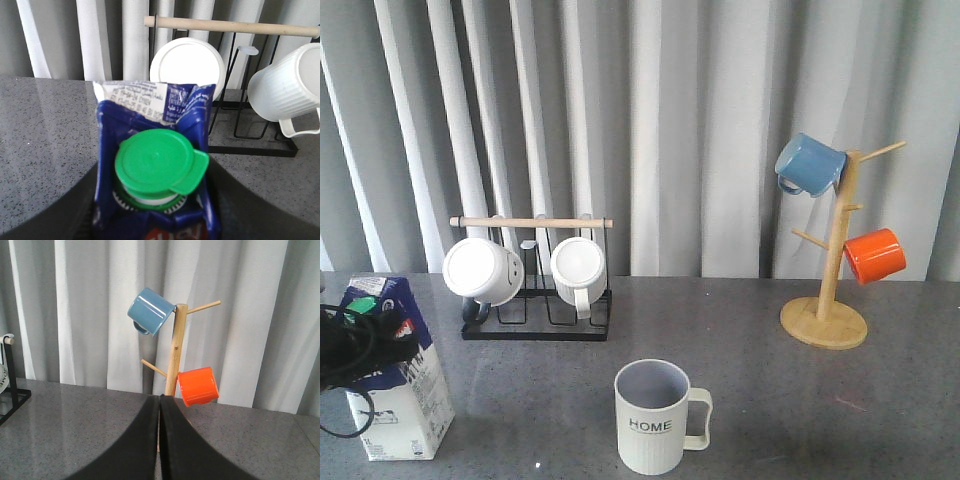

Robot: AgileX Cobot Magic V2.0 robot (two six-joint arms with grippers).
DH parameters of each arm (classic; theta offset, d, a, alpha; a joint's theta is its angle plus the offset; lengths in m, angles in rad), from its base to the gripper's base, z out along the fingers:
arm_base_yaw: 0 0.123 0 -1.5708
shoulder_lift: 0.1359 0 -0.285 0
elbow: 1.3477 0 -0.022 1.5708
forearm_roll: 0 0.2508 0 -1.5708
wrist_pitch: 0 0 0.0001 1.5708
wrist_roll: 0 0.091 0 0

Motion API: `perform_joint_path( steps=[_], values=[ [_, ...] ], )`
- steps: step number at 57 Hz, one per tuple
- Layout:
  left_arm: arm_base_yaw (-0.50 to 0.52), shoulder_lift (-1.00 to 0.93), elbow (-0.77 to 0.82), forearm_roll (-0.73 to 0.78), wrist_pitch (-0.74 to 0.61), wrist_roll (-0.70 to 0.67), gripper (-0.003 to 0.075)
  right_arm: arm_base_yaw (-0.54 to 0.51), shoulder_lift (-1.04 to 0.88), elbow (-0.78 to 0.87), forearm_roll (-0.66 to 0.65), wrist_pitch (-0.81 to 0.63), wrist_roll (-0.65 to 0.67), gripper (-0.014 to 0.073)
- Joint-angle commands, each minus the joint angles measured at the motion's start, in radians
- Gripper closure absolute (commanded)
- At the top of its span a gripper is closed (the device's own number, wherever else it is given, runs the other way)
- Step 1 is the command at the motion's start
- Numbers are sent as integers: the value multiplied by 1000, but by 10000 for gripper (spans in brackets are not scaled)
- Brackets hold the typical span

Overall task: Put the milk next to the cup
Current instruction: 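Lower the left gripper onto the milk carton top and grasp it, then lift the milk carton with the left gripper and carry it toward the mug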

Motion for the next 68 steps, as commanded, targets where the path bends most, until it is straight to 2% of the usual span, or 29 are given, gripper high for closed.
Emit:
perform_joint_path(
  steps=[1,13,27,31,34,44,48,50,54,68],
  values=[
    [-4,-33,-34,-7,-76,-12,729,-5,-11,-35,-8,-76,2,602],
    [-4,-58,-34,9,-84,17,728,-5,-11,-35,-8,-76,2,602],
    [-63,-243,-34,35,-116,18,727,-5,-11,-35,-8,-76,2,602],
    [-109,-294,-35,-66,-128,70,727,-5,-11,-35,-8,-76,2,602],
    [-153,-319,-35,-218,-146,156,727,-5,-11,-35,-8,-76,2,602],
    [-331,-298,-61,-802,-211,706,727,-5,-11,-35,-8,-76,2,602],
    [-416,-259,-94,-979,-233,929,727,-5,-11,-35,-8,-76,2,602],
    [-456,-236,-113,-1044,-246,997,727,-5,-11,-35,-8,-76,2,602],
    [-523,-190,-149,-1125,-266,1061,727,-5,-11,-35,-8,-76,2,602],
    [-653,-18,-238,-1237,-414,1061,727,-5,-11,-35,-8,-76,2,602]
  ],
)
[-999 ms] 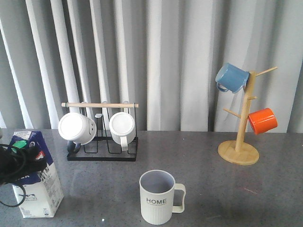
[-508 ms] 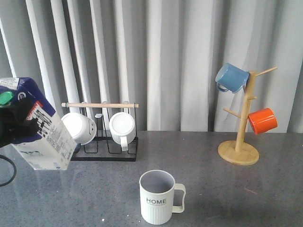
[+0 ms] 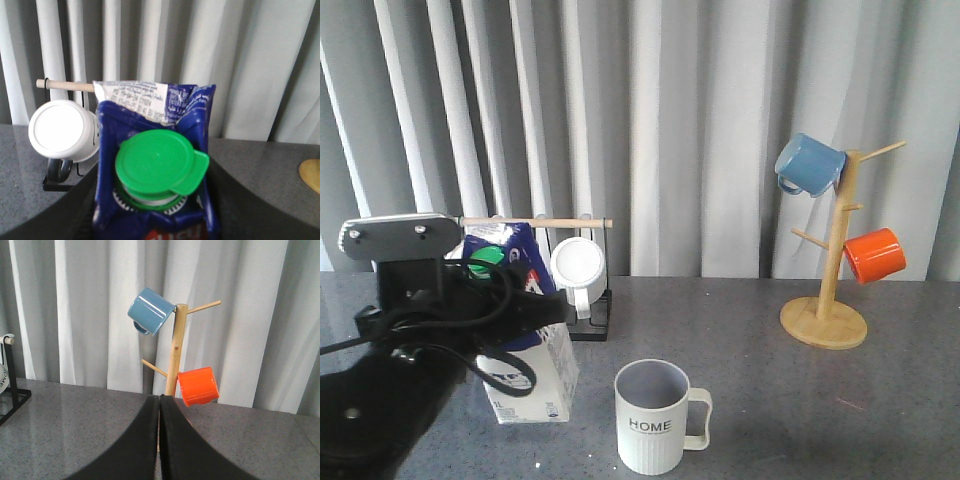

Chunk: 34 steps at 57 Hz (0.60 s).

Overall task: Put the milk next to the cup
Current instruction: 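Lift the milk carton with the left gripper and carry it toward the mug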

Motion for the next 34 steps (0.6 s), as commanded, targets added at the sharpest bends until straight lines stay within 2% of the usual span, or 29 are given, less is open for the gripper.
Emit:
perform_joint_path(
  steps=[1,10,34],
  values=[
    [-37,25,-60,-2,-92,6,727,-5,-11,-35,-8,-76,1,602],
    [-73,100,-73,-3,-97,6,727,-5,-11,-35,-8,-76,1,602],
    [-75,204,-73,-51,-86,6,727,-5,-11,-35,-8,-76,1,602]
  ],
)
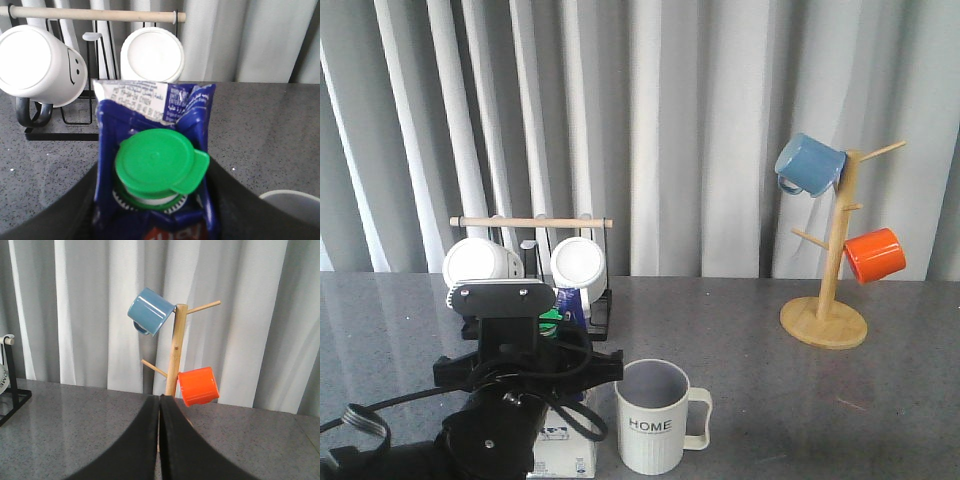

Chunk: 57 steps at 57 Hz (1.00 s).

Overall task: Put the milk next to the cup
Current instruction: 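Lift the milk carton with the left gripper and carry it toward the mug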

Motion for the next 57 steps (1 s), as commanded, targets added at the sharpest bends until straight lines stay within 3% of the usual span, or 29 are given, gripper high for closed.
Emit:
perform_joint_path(
  steps=[1,43,57],
  values=[
    [-6,-24,-23,10,-8,2,727,-5,-11,-35,-8,-76,-1,602],
    [-5,-24,-23,8,0,2,727,-5,-11,-35,-8,-76,3,602],
    [-5,-25,-23,8,4,2,689,-5,-11,-35,-8,-76,3,602]
  ],
)
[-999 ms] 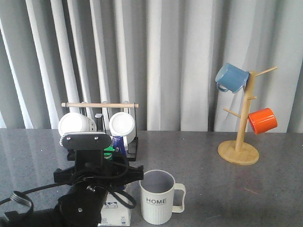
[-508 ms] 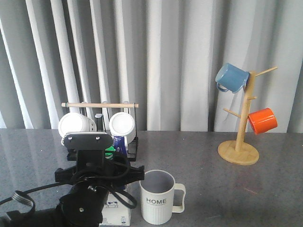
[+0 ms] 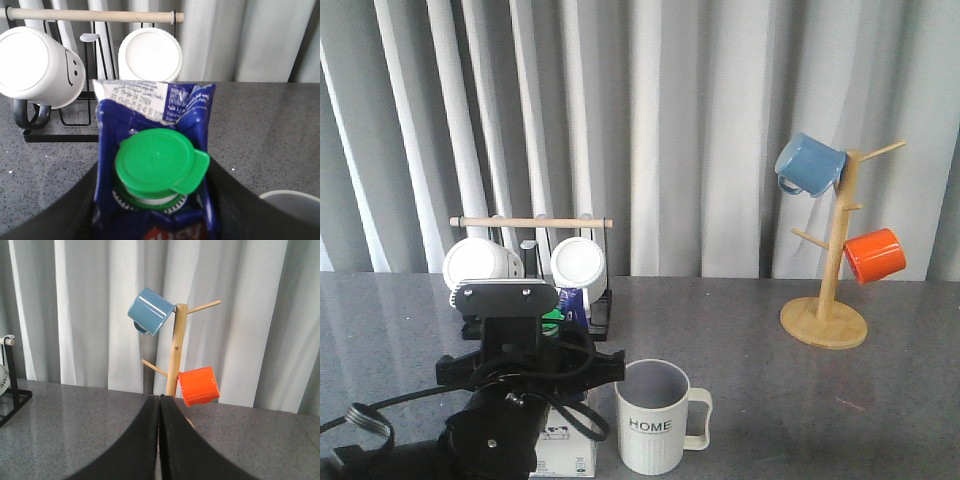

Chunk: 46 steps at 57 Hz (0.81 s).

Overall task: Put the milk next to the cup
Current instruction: 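Lift the milk carton with the left gripper and carry it toward the mug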

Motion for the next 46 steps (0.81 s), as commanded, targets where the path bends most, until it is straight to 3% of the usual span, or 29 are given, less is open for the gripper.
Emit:
perform_joint_path(
  steps=[1,11,32,46],
  values=[
    [-5,-29,-20,3,4,-1,682,-5,-11,-35,-8,-76,-2,602],
    [-5,-29,-20,3,11,-1,527,-5,-11,-35,-8,-76,-2,602],
    [-5,-35,-20,3,5,2,6,-5,-11,-35,-8,-76,-2,602],
    [-6,-38,-20,4,32,2,6,-5,-11,-35,-8,-76,-2,602]
  ],
)
